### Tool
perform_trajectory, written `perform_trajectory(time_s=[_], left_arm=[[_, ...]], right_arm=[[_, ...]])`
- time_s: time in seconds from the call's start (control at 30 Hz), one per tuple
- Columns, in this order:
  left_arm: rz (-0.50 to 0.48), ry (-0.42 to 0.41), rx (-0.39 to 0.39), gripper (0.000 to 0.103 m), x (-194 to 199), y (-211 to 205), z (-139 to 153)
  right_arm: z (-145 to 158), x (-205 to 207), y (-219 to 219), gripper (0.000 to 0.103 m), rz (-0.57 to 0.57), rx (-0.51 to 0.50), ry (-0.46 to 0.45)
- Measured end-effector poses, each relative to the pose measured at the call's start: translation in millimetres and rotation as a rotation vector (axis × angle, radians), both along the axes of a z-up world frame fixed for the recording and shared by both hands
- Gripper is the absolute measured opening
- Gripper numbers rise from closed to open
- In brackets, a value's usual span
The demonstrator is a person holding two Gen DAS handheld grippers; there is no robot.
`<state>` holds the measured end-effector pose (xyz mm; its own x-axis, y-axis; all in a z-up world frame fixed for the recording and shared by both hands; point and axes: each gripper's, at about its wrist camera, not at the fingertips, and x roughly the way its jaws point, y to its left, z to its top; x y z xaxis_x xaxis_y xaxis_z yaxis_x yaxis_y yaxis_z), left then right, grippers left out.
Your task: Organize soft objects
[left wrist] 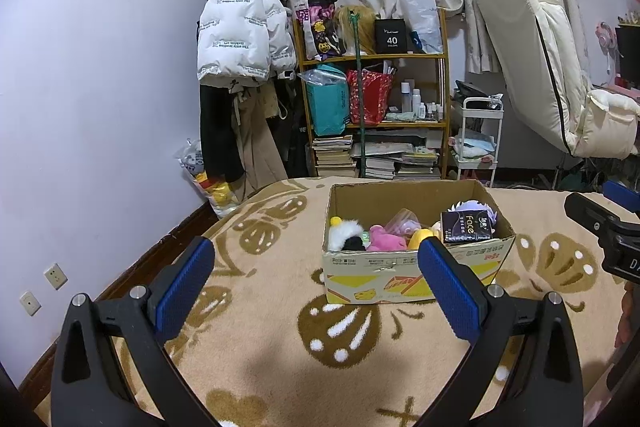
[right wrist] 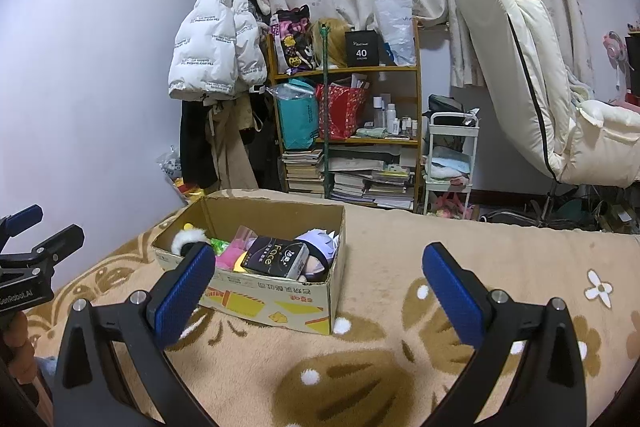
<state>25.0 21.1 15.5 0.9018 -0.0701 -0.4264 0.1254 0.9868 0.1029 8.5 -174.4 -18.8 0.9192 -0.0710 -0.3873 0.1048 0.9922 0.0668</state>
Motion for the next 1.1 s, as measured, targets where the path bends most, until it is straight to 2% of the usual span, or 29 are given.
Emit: perform_trajectory(time_s=[1.1], left_arm=[[0.001,0.017,0.007,0.101,2.1,-2.0,-0.4]], right_arm=[[0.7,-0.2,-2.5,0.103,-0.001,0.003,0.004]])
